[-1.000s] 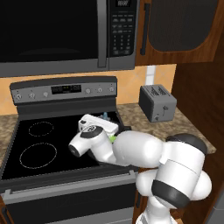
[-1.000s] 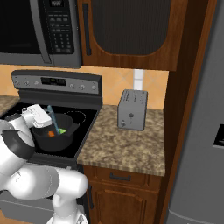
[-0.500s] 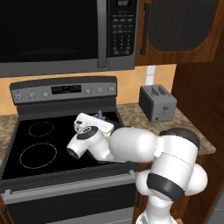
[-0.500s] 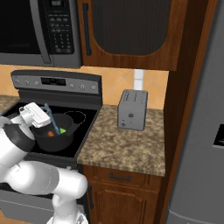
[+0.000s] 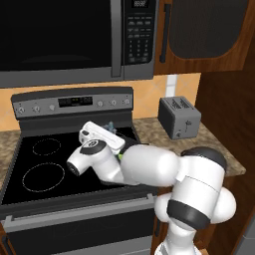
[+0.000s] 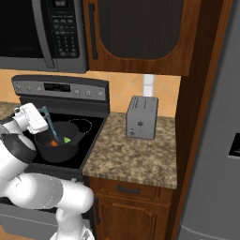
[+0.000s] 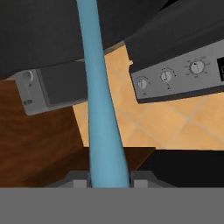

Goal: Put the lemon wedge and carrot in the pot. Retrieve the spatula and lightly stir the vegetables in the pot.

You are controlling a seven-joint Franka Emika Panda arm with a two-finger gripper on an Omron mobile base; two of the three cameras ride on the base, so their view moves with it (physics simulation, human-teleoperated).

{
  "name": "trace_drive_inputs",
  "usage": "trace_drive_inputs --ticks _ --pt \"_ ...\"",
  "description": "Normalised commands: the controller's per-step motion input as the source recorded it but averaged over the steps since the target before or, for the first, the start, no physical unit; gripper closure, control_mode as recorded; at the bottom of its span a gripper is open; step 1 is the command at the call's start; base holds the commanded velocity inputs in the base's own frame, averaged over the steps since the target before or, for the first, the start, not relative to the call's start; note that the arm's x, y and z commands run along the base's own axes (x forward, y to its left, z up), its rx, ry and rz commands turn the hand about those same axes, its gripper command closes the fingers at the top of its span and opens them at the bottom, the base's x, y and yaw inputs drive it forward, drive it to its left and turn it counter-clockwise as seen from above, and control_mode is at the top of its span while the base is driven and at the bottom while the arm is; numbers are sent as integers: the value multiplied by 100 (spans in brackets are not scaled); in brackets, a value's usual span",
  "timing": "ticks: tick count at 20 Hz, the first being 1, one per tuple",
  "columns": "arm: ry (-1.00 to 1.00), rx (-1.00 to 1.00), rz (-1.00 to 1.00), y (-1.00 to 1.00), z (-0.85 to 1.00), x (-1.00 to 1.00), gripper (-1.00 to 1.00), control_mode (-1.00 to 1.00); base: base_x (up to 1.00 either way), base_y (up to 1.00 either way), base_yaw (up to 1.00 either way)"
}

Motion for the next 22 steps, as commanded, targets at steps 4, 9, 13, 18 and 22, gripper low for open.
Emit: trace_drive_inputs --ticks 4,9,13,18,22 --pt "0 9 0 0 11 -51 100 -100 0 0 0" --pt "1 5 0 -3 -24 -18 100 -100 0 0 0" --pt "4 1 0 -19 -59 1 100 -100 0 0 0" --pt "5 0 0 -28 -73 19 100 -100 0 0 0" --pt "0 -11 0 -29 -67 14 100 -100 0 0 0"
